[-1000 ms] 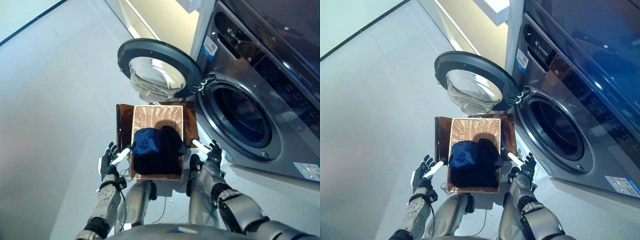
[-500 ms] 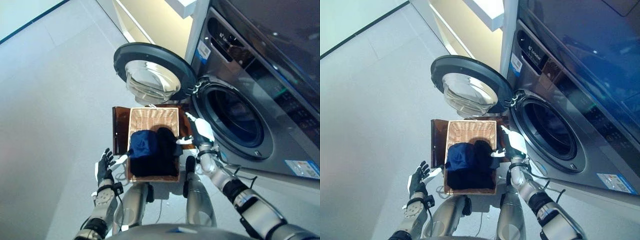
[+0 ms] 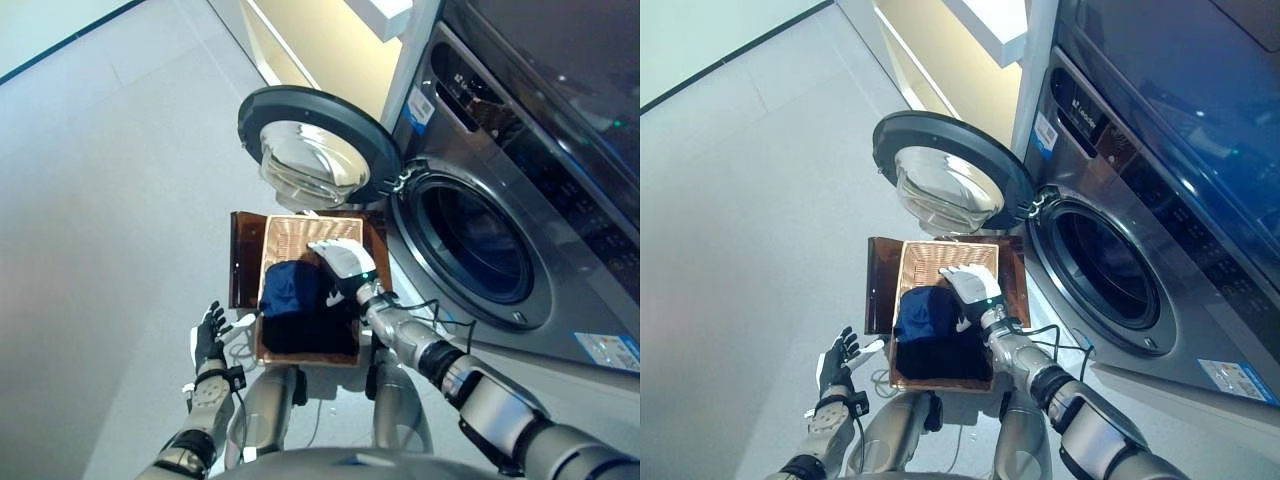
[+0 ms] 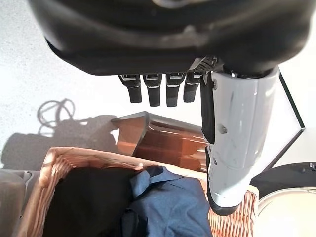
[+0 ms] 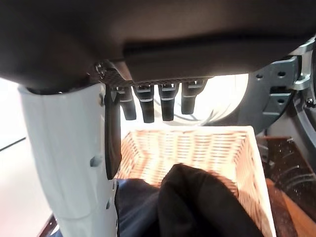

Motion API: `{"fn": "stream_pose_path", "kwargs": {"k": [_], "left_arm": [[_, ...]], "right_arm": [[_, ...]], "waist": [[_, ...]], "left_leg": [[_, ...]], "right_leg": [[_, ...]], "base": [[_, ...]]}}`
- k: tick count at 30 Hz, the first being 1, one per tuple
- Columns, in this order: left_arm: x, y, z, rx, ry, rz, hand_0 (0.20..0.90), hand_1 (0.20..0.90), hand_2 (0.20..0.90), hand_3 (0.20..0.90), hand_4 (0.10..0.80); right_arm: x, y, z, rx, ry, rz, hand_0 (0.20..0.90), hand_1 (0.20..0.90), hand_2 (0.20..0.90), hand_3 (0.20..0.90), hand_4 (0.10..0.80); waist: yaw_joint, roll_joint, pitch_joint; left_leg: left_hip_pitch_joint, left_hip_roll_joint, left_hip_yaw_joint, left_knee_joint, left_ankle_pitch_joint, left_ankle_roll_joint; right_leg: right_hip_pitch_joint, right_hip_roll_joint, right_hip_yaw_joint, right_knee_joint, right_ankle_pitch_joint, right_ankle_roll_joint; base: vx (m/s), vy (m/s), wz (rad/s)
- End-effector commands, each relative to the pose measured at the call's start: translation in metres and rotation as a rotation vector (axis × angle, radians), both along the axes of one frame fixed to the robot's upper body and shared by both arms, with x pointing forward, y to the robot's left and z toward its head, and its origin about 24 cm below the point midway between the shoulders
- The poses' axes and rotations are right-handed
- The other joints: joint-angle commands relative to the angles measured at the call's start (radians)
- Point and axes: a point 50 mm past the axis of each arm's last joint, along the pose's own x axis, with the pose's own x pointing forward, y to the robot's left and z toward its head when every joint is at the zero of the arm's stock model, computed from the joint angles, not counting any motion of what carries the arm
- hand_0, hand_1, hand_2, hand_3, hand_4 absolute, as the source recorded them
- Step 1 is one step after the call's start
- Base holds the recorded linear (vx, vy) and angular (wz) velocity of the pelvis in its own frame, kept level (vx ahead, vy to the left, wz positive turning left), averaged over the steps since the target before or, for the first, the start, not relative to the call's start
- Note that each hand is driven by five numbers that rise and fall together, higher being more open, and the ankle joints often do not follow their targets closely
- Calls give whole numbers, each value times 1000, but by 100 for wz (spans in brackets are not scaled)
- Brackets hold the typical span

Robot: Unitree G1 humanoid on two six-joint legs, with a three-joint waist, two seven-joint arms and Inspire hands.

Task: Pick up the clothes and place them into the washing machine

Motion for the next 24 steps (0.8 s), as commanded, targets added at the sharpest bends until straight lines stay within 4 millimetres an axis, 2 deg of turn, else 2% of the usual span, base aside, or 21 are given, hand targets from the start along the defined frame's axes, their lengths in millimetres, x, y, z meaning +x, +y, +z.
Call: {"fn": "stream_pose_path", "kwargs": {"k": [1,7,15,19,21,23,24], "left_arm": [[13,17,12,56,-73,58,900,900,900,900,800],[18,15,16,50,-97,66,900,900,900,900,800],[36,10,44,0,-277,46,900,900,900,900,800],[45,8,61,-18,-366,35,900,900,900,900,800],[51,5,73,-31,-427,21,900,900,900,900,800],[51,5,73,-31,-428,21,900,900,900,900,800],[56,3,87,-43,-495,11,900,900,900,900,800]], "right_arm": [[14,36,29,30,-114,117,900,900,900,900,800],[14,50,28,45,-81,133,900,900,900,900,800],[27,54,36,2,-75,106,900,900,900,900,800],[41,48,49,-29,-108,71,900,900,900,900,800],[54,36,61,-57,-138,18,900,900,900,900,800],[55,36,61,-57,-139,18,900,900,900,900,800],[69,24,79,-75,-182,-37,900,900,900,900,800]], "waist": [[12,-8,-5],[25,-9,6],[60,6,68],[74,15,107],[85,28,139],[85,28,139],[97,42,169]], "left_leg": [[-56,-2,-24,67,-45,-68],[-58,-3,-38,42,-26,-67],[-88,-1,-61,35,2,-71],[-110,1,-73,30,16,-74],[-137,2,-83,32,25,-75],[-139,2,-84,33,25,-75],[-178,3,-94,41,35,-79]], "right_leg": [[1,-24,-2,34,-46,-5],[-11,-23,-10,40,-46,-7],[-36,-21,-27,42,-36,-14],[-54,-20,-40,43,-33,-18],[-77,-23,-52,53,-32,-20],[-78,-23,-52,54,-33,-20],[-112,-27,-66,69,-34,-23]], "base": [[-34,4,1],[-26,-3,2],[-55,-18,9],[-40,-25,10],[-47,-29,15],[-34,-16,21],[-38,-16,12]]}}
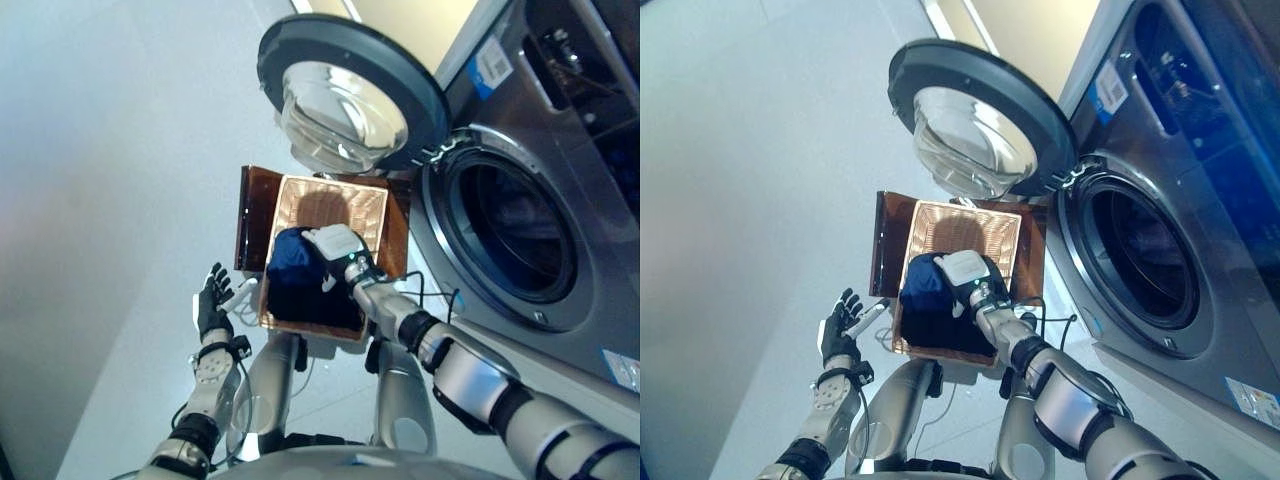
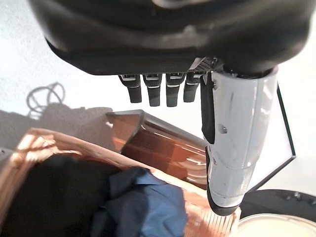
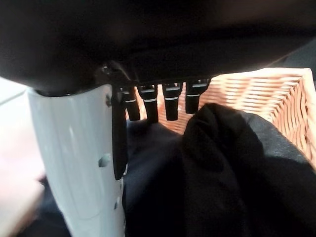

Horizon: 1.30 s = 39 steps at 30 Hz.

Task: Pick up the clothes and place them into the washing machine

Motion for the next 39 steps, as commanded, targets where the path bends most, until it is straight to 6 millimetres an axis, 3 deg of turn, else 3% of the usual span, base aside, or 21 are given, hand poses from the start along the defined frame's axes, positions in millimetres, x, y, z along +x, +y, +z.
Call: {"fn": "stream_pose_path", "kwargs": {"k": [1,2,7,8,9,10,11,12,13,22,39], "left_arm": [[10,18,33,41,-183,33,900,900,900,900,800],[10,18,37,41,-201,23,900,900,900,900,800],[13,11,47,32,-245,-5,900,900,900,900,800],[15,10,48,32,-249,-11,900,900,900,900,800],[15,10,48,32,-249,-11,900,900,900,900,800],[16,9,48,33,-250,-12,900,900,900,900,800],[17,8,50,31,-257,-15,900,900,900,900,800],[19,7,53,30,-268,-19,900,900,900,900,800],[20,5,55,27,-274,-23,900,900,900,900,800],[26,-5,63,11,-312,-48,900,900,900,900,800],[23,-8,56,11,-284,-55,900,900,900,900,800]], "right_arm": [[23,19,45,61,-142,29,900,900,900,900,800],[31,14,58,63,-177,3,900,900,900,900,800],[47,-4,84,70,-245,-74,900,900,900,900,800],[52,-9,94,76,-267,-96,807,807,807,807,733],[52,-9,94,76,-268,-96,763,763,763,763,702],[54,-10,100,75,-283,-102,571,571,571,571,565],[57,-13,106,85,-300,-113,466,466,466,466,490],[58,-16,111,85,-312,-122,302,302,302,302,373],[60,-19,115,84,-328,-129,208,208,208,208,306],[68,-31,142,64,-429,-164,200,200,200,200,300],[67,-34,143,103,-468,-182,200,200,200,200,300]], "waist": [[31,29,8],[39,35,8],[55,53,8],[59,58,8],[59,58,8],[61,60,8],[62,61,8],[63,62,8],[65,64,8],[66,71,8],[61,74,8]], "left_leg": [[-86,-3,-17,25,17,-59],[-123,-1,-28,22,28,-64],[-193,-3,-46,21,41,-69],[-211,-3,-49,21,44,-71],[-211,-3,-49,21,44,-71],[-220,-3,-51,21,45,-72],[-230,-4,-52,22,47,-74],[-236,-4,-53,21,47,-75],[-243,-4,-55,21,49,-76],[-268,-5,-52,22,49,-78],[-245,-3,-43,24,46,-73]], "right_leg": [[-67,-28,3,65,-37,-10],[-103,-29,-10,71,-38,-11],[-161,-38,-30,82,-36,-12],[-178,-39,-34,85,-37,-13],[-179,-39,-34,85,-37,-13],[-187,-41,-35,87,-37,-14],[-196,-42,-37,89,-37,-14],[-201,-43,-38,89,-38,-14],[-209,-44,-40,93,-38,-14],[-234,-45,-36,91,-34,-18],[-222,-38,-21,99,-35,-18]], "base": [[-54,-43,11],[-12,-29,13],[-15,-22,18],[-4,0,18],[2,15,17],[2,4,10],[4,1,9],[6,2,8],[3,6,13],[0,6,1],[-1,0,0]]}}
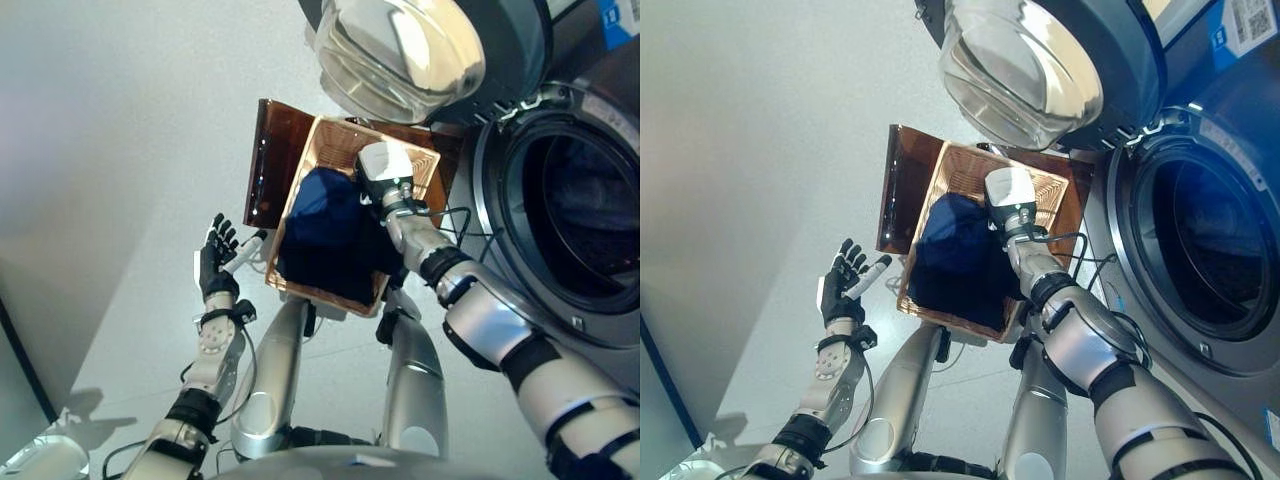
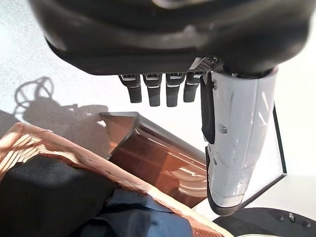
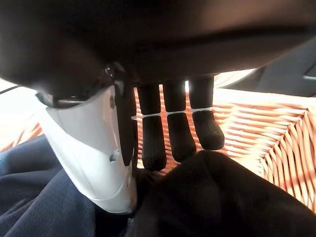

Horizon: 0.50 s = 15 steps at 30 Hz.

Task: Pick up the clothes and place them into the washing machine

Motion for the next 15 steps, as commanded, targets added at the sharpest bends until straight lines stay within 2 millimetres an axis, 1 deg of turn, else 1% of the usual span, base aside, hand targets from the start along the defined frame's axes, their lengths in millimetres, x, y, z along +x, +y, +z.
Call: {"fn": "stream_pose_path", "kwargs": {"k": [1,3,4,5,7,12,13,15], "left_arm": [[-7,1,9,29,-77,-11,900,900,900,900,800],[-6,0,8,31,-74,-10,900,900,900,900,800],[-6,0,8,27,-74,-7,900,900,900,900,800],[-6,0,8,28,-73,-7,900,900,900,900,800],[-7,2,4,31,-52,7,900,900,900,900,800],[-12,6,-15,29,43,38,900,900,900,900,800],[-14,8,-20,30,71,49,900,900,900,900,800],[-18,11,-30,29,123,67,900,900,900,900,800]], "right_arm": [[12,11,49,20,-193,26,200,200,200,200,300],[11,10,50,101,-202,23,200,200,200,200,300],[11,9,51,180,-207,17,200,200,200,200,300],[11,9,51,180,-207,17,200,200,200,200,300],[9,14,49,318,-203,33,200,200,200,200,300],[2,26,44,795,-153,67,200,200,200,200,300],[-1,30,41,907,-132,80,200,200,200,200,300],[-7,34,35,1072,-102,101,200,200,200,200,300]], "waist": [[14,46,-13],[10,43,-13],[7,42,-13],[7,42,-13],[1,35,-13],[-13,21,-13],[-16,16,-13],[-23,8,-13]], "left_leg": [[-41,-12,22,-15,10,-55],[-30,-13,24,-14,9,-54],[-24,-12,25,-12,8,-54],[-24,-12,25,-12,8,-54],[-4,-10,25,-10,4,-53],[37,-7,38,-7,-7,-50],[47,-5,39,-7,-9,-50],[75,-3,44,-8,-15,-50]], "right_leg": [[-17,-35,38,-15,3,9],[-5,-34,40,-16,2,11],[1,-34,40,-14,1,11],[2,-34,40,-14,1,11],[18,-35,42,-13,0,11],[65,-34,45,-19,-4,12],[75,-34,47,-20,-4,12],[102,-36,45,-24,-7,14]], "base": [[0,0,0],[-1,-1,-5],[3,2,-6],[12,-1,-5],[19,-7,-5],[26,-2,-4],[30,-6,-7],[36,-7,-4]]}}
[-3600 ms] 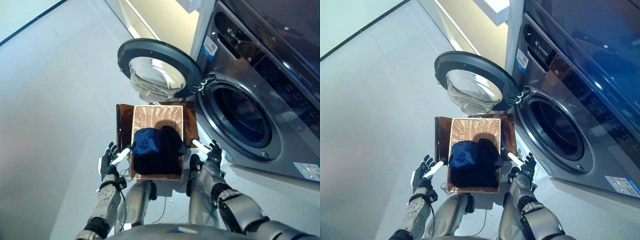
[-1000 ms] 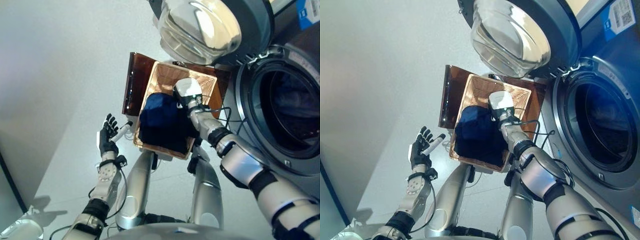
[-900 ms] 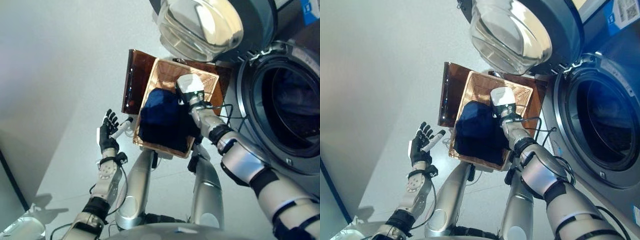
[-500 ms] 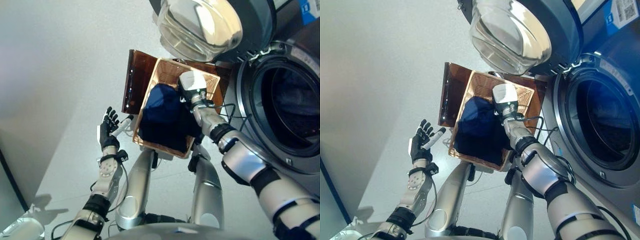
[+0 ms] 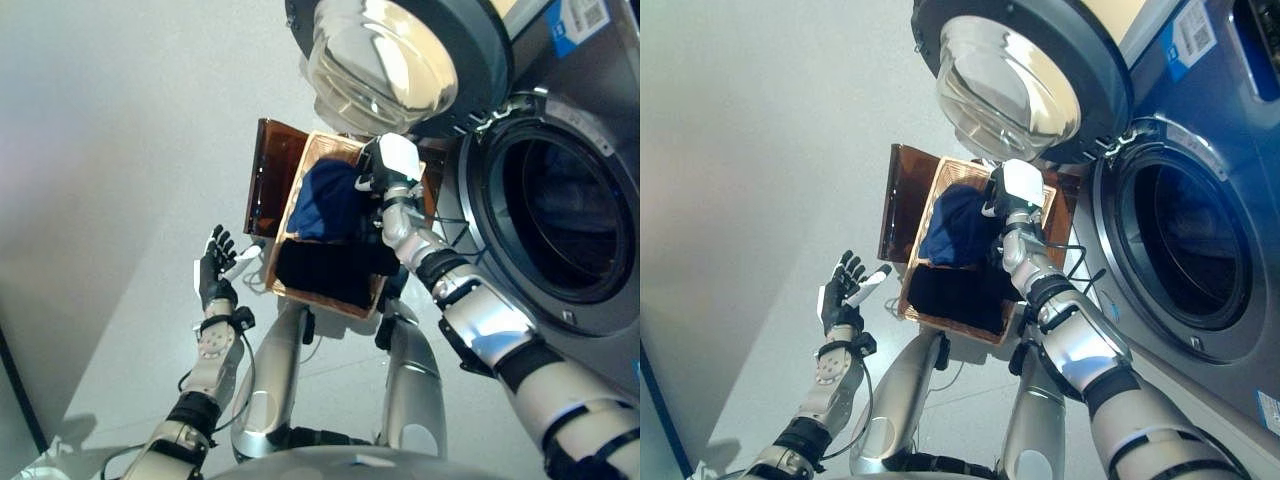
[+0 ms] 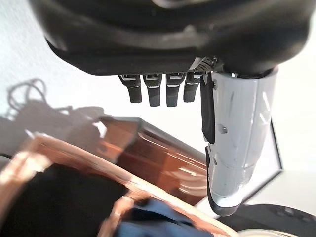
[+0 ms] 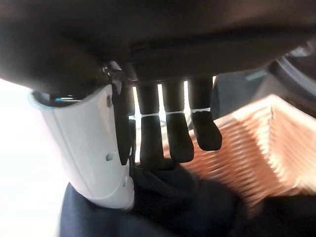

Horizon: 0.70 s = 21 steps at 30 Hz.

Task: Pick up the clothes and place them into the washing machine

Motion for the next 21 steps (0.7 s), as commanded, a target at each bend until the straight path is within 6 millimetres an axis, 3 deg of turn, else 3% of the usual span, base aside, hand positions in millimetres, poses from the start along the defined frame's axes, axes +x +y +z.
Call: {"fn": "stream_pose_path", "kwargs": {"k": [1,9,21], "left_arm": [[-10,5,-7,9,15,43,900,900,900,900,800],[-26,17,-33,10,153,92,900,900,900,900,800],[-42,20,-52,-17,255,94,900,900,900,900,800]], "right_arm": [[-4,28,30,283,-154,129,200,200,200,200,300],[-36,34,4,572,-112,256,200,200,200,200,300],[-65,22,-49,1195,18,150,200,200,200,200,300]], "waist": [[-7,4,-13],[-31,-28,-59],[-67,-37,-157]], "left_leg": [[-4,-5,24,-13,-16,-49],[95,-4,35,-8,-47,-42],[174,-9,55,-5,-85,-33]], "right_leg": [[42,-38,16,-41,-7,19],[157,-42,13,-68,-11,30],[238,-47,25,-108,-17,43]], "base": [[44,0,0],[70,2,-3],[61,13,-6]]}}
